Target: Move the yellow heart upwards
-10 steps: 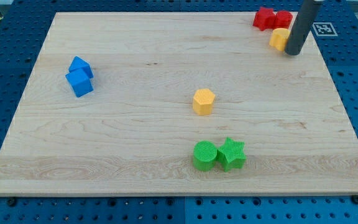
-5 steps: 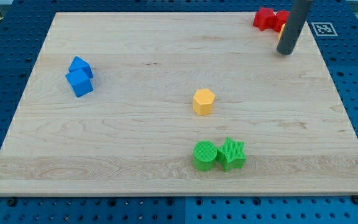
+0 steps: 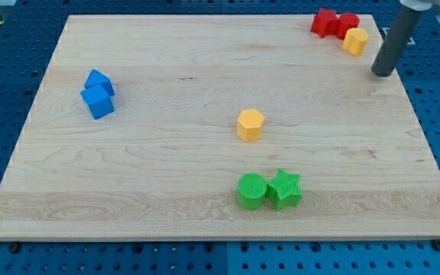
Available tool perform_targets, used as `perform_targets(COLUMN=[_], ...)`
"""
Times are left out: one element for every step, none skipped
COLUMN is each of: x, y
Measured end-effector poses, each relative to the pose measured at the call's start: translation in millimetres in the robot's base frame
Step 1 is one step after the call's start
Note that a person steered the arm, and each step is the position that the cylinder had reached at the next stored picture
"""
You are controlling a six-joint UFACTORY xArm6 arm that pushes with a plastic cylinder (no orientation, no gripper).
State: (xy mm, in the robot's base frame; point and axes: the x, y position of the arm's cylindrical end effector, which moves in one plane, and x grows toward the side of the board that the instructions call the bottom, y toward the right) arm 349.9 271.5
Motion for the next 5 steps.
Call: perform_targets(x=[-1, -17, -27, -52, -55], y=[13, 21, 11, -9, -9])
